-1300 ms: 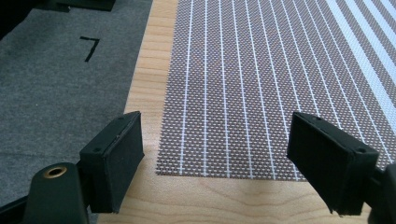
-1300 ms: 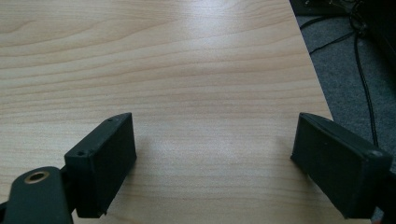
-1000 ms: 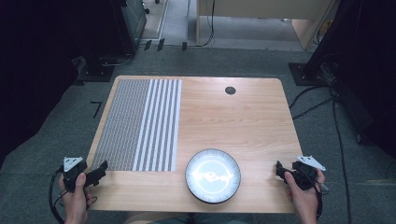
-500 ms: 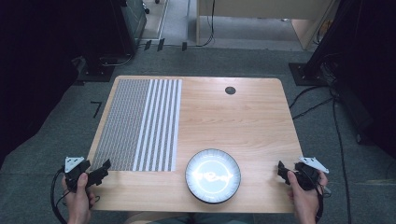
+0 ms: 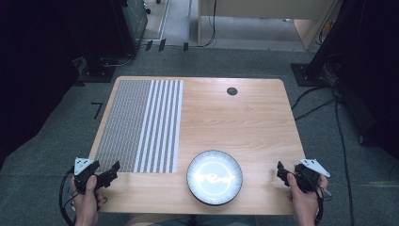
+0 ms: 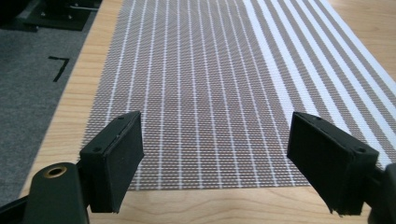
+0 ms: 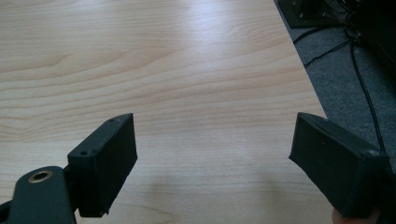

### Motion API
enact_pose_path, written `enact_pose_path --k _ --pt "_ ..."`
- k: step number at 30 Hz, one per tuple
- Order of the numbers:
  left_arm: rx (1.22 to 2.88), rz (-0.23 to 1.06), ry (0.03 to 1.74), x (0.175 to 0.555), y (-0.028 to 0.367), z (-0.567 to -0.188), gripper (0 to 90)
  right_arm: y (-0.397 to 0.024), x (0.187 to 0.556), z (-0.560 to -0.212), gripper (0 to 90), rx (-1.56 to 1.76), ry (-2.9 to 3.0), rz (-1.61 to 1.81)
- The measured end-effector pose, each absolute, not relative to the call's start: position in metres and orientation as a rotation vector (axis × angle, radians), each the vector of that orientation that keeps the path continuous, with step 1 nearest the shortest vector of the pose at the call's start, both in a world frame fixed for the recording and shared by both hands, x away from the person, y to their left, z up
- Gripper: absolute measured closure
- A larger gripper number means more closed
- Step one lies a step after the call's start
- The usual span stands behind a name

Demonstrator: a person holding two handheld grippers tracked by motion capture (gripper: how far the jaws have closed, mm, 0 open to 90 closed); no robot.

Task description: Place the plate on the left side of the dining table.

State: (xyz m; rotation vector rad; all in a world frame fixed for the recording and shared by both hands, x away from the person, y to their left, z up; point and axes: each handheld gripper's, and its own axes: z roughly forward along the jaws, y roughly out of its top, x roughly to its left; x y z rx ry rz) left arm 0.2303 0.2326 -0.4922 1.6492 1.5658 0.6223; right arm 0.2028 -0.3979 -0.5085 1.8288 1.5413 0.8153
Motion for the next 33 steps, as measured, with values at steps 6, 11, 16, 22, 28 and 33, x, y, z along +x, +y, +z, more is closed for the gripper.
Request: enact_pose_path --k 6,11,16,22,28,33 --pt "1.658 0.616 1.554 0.230 0.225 -0.492 17.9 -0.392 0.202 -0.506 14.2 1.820 1.544 0.836" --pt "1.664 0.608 1.542 0.229 0.218 -0.491 17.8 -0.387 0.202 -0.505 14.3 1.818 1.551 0.850" --pt "1.668 0.604 1.534 0.229 0.212 -0.491 17.8 -0.378 0.201 -0.503 14.3 1.799 1.565 0.869" --pt "1.692 0.599 1.511 0.228 0.201 -0.491 17.7 -0.368 0.199 -0.500 14.3 1.784 1.580 0.887" --pt "1.718 0.586 1.483 0.227 0.189 -0.492 17.8 -0.359 0.199 -0.499 14.3 1.766 1.610 0.908" --pt "1.751 0.563 1.451 0.227 0.177 -0.493 17.8 -0.353 0.199 -0.499 14.3 1.758 1.623 0.914"
